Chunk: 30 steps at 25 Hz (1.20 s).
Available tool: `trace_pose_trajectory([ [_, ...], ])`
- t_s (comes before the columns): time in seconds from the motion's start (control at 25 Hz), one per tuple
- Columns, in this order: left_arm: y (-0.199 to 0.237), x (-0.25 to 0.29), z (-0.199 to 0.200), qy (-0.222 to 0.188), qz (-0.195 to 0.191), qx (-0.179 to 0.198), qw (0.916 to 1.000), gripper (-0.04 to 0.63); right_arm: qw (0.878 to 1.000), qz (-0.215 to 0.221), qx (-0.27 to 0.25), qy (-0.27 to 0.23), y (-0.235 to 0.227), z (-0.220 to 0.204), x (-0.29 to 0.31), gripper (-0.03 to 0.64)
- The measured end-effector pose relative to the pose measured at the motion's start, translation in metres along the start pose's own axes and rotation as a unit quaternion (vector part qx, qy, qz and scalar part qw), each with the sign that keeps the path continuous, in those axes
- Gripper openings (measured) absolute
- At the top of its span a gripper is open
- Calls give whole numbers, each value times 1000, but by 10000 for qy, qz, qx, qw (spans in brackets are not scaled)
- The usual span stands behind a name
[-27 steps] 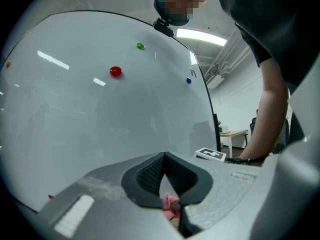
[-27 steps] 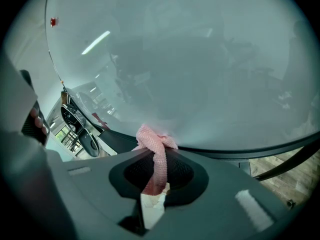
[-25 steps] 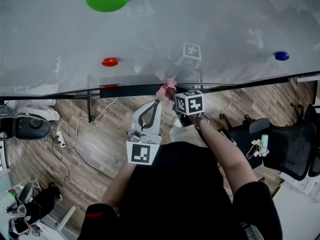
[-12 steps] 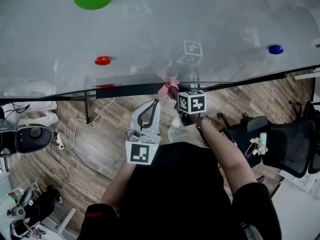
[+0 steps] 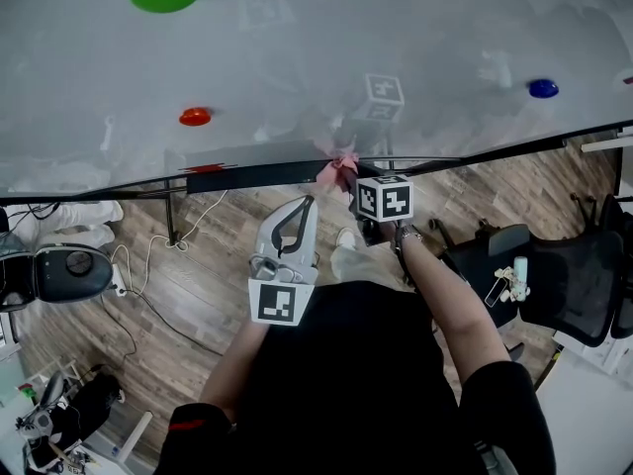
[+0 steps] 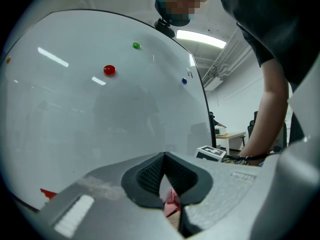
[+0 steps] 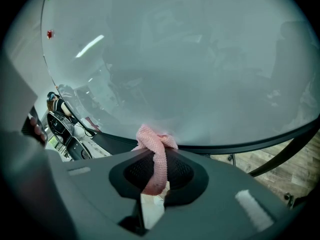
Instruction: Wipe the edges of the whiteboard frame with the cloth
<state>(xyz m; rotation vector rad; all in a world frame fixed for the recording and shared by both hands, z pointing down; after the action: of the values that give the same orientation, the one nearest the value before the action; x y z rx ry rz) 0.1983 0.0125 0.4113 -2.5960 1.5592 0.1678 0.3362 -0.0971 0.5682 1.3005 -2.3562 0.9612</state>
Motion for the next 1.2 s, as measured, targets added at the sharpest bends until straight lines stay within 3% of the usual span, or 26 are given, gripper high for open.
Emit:
trace_pose_trajectory([
  [0.24, 4, 4, 7, -212, -182, 264, 9993, 0, 10000, -34, 10, -28, -1, 0, 0, 57],
  [0.6, -8, 18, 9, -265, -97, 297, 9992, 0, 9999, 90, -32, 60, -8, 3, -3, 57],
  [0.88, -19, 22, 0, -68, 18, 156, 9999, 0, 9998, 165, -43, 80, -16, 6, -4, 57],
  [1.2, -29, 28, -1, -114, 65, 291, 9995, 0, 9996, 258, -13, 89, -24, 5, -6, 57],
])
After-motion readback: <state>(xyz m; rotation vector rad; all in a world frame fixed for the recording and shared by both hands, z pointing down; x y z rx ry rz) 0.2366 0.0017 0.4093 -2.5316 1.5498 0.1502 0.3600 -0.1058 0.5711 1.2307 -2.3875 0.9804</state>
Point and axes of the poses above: the fingertips, and each gripper's own axes: x forward along the fingers, y to its left, z out of its top, the point moved 6 cm from there along -x, backward along the fingers, and after that the axes turned 14 degrees about -y, right-handed, at the moved point
